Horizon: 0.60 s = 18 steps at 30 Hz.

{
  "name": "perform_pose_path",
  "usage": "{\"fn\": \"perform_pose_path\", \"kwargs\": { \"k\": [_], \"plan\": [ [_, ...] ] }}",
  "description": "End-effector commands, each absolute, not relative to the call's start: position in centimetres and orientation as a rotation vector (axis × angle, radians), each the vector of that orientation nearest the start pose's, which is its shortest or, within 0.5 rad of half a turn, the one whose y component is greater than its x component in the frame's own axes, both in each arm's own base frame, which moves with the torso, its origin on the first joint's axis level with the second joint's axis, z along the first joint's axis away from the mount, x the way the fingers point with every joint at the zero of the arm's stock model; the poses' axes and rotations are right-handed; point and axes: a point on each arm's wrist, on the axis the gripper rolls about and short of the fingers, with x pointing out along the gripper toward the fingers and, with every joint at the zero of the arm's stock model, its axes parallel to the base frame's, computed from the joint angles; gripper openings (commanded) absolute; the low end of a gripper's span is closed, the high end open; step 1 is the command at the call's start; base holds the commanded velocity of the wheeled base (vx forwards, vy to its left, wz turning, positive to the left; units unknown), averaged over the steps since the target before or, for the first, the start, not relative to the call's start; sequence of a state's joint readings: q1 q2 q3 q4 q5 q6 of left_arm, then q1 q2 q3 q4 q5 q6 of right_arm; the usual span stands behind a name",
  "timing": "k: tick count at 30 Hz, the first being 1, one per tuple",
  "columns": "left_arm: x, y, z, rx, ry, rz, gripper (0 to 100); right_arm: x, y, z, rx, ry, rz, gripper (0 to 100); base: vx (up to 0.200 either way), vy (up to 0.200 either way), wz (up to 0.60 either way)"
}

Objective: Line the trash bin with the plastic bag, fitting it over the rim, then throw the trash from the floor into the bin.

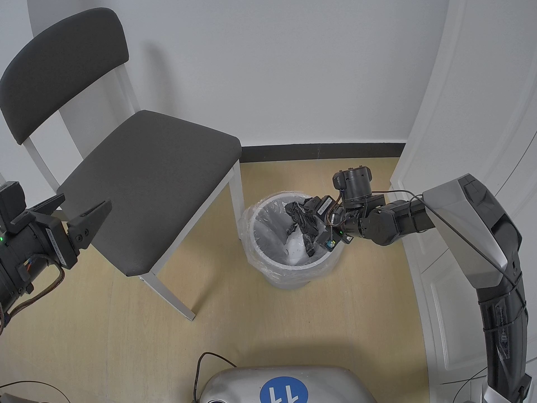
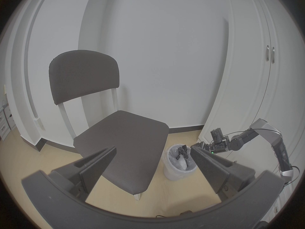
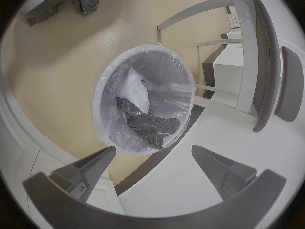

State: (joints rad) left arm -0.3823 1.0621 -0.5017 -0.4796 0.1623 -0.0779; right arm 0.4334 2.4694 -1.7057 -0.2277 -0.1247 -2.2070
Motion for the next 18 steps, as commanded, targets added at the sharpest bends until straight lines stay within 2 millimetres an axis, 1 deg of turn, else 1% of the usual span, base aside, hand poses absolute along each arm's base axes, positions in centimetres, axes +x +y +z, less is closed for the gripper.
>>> {"fn": "perform_pose_path", "kwargs": {
  "k": [1,4,7,8,9,10,11,12,15,18],
  "plan": [
    [13.5,-5.0,22.5,-0.056,0.087,-0.216,100,45.5,20.8,7.0,-2.272,-0.048,0.753,100,0.0,0.0,0.0],
    [13.5,-5.0,22.5,-0.056,0.087,-0.216,100,45.5,20.6,7.6,-2.268,-0.051,0.737,100,0.0,0.0,0.0],
    [13.4,-5.0,22.3,-0.055,0.091,-0.217,100,45.3,20.1,8.9,-2.223,-0.039,0.711,100,0.0,0.0,0.0],
    [13.4,-5.1,22.3,-0.054,0.093,-0.22,100,45.0,19.7,9.5,-2.122,-0.013,0.696,100,0.0,0.0,0.0],
    [13.4,-5.1,22.2,-0.054,0.095,-0.222,100,44.9,19.7,9.6,-2.099,-0.006,0.69,100,0.0,0.0,0.0],
    [13.4,-5.1,22.2,-0.051,0.097,-0.222,100,44.4,19.6,10.4,-1.957,0.015,0.655,100,0.0,0.0,0.0],
    [13.4,-5.1,22.2,-0.051,0.097,-0.222,100,44.4,19.6,10.4,-1.957,0.015,0.655,100,0.0,0.0,0.0],
    [13.4,-5.1,22.0,-0.049,0.103,-0.225,100,43.1,19.5,12.0,-1.766,0.019,0.566,100,0.0,0.0,0.0],
    [13.4,-5.3,22.0,-0.048,0.107,-0.235,100,41.2,18.9,14.4,-1.552,0.004,0.416,100,0.0,0.0,0.0],
    [13.8,-5.4,21.9,-0.047,0.117,-0.229,100,38.4,17.4,17.0,-1.331,-0.003,0.286,100,0.0,0.0,0.0]
  ]
}}
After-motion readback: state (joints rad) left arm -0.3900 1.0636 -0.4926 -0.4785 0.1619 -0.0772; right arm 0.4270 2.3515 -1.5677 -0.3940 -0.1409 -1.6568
